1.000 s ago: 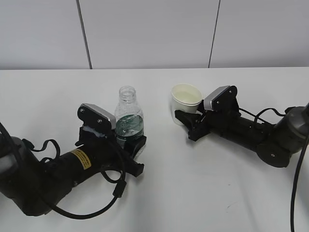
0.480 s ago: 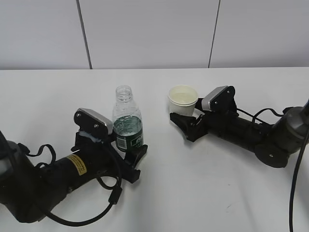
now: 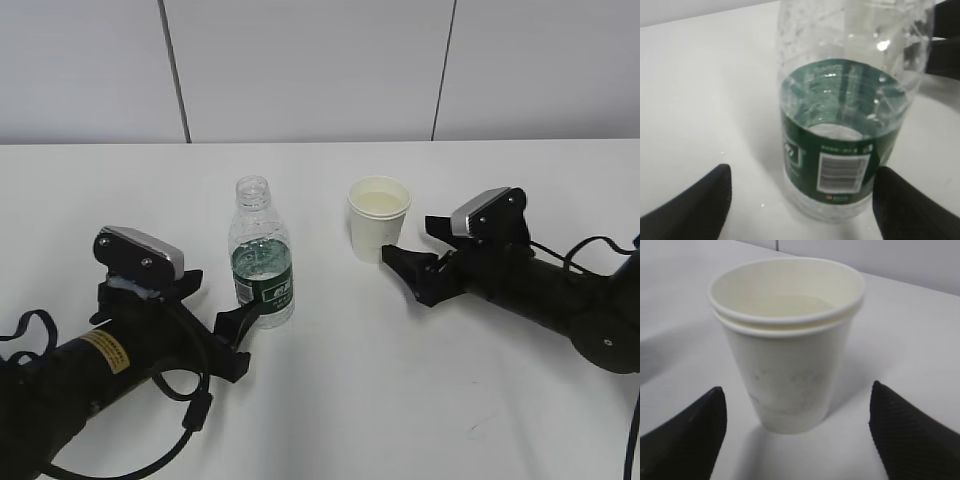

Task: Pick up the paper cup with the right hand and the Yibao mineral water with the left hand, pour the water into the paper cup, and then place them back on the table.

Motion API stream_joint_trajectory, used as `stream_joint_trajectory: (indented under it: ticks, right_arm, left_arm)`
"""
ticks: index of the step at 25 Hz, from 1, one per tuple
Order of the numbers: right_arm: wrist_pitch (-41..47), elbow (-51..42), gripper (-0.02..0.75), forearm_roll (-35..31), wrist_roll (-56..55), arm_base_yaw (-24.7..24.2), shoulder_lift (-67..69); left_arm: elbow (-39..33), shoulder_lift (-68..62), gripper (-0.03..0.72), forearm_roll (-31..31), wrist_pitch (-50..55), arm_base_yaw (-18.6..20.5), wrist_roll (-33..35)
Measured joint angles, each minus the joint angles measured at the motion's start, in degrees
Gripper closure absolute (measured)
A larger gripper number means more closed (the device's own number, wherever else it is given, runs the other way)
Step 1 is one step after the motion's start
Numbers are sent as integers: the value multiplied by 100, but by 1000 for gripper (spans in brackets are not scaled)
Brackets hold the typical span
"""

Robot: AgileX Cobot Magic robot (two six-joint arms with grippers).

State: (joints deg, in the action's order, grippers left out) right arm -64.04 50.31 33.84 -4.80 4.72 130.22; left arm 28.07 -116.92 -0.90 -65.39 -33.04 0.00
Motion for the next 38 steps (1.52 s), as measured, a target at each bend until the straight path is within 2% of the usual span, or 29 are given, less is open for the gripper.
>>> stream_joint_trajectory:
  ticks: [5, 9, 15, 19, 23, 31, 38]
  right_arm:
    - [0, -447, 84, -222, 22, -502, -241]
    - [-28, -499, 96, -585, 22, -983, -275]
    - [-56, -499, 112, -1215, 22, -1504, -275]
    - [-61, -478, 122, -1383, 49, -1651, -275]
    - [24, -479, 131, -1666, 236, -1706, -275]
    - [343, -319, 142, -1874, 130, -1720, -294]
    - [1815, 167, 142, -1761, -205, -1720, -680]
  left_arm:
    - [-402, 288, 157, 337, -1, 136, 154]
    - [-622, 422, 157, 890, -7, 408, 454]
    - [-653, 454, 157, 1321, -15, 1260, 574]
    - [-653, 454, 157, 1329, -15, 1845, 607]
    - [-653, 454, 157, 1345, -15, 2257, 772]
    - [-586, 475, 157, 1365, -2, 2321, 1202]
    - [-267, 801, 165, 1558, 71, 2334, 1503]
